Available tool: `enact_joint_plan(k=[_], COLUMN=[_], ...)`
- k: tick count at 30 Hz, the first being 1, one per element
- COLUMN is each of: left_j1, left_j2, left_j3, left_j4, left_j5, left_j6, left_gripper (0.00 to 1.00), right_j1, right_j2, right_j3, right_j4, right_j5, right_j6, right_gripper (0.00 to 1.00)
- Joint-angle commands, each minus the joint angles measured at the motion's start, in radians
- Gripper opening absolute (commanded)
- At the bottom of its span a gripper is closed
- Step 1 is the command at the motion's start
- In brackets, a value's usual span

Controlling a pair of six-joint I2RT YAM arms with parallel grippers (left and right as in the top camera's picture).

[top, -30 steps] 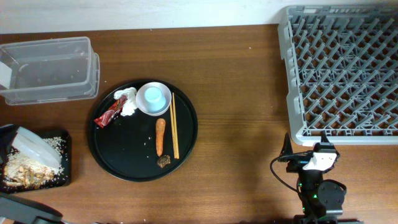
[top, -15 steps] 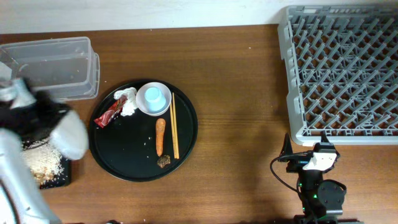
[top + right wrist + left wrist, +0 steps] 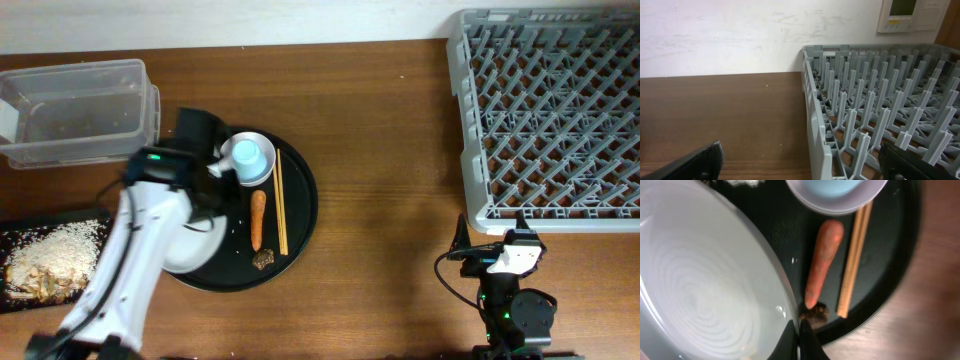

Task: Sort waste into correct bins and load items into the dishwasher rack
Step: 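Carry the empty plate back and lower it onto the tray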

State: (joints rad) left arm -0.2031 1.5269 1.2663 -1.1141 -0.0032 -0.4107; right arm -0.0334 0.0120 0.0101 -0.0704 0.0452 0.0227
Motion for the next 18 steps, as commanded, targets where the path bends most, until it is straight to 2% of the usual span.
enact_joint_plan(k=[1,7,18], left_j1=[-0.047,-0.080,-0.080], left_j2=[0.039,0.086,0.207], left_j3=[-0.071,-0.101,-0.103], left_j4=[0.065,0.182,0.199], left_j5=[-0.098,-0.195,-0.195], left_j6=[-0.045,-0.045,-0.045], left_gripper=[0.00,0.00,0.00], right_j1=[-0.006,-0.006,-0.006], right_j2=[-0.008,-0.008,-0.008], right_j3=[-0.005,-0.005,-0.005], right_j4=[-0.008,-0.008,-0.008], right_j5=[0.012,0.012,0.012], right_j6=[0.000,0.000,0.000], right_gripper=[0.98,0.98,0.98])
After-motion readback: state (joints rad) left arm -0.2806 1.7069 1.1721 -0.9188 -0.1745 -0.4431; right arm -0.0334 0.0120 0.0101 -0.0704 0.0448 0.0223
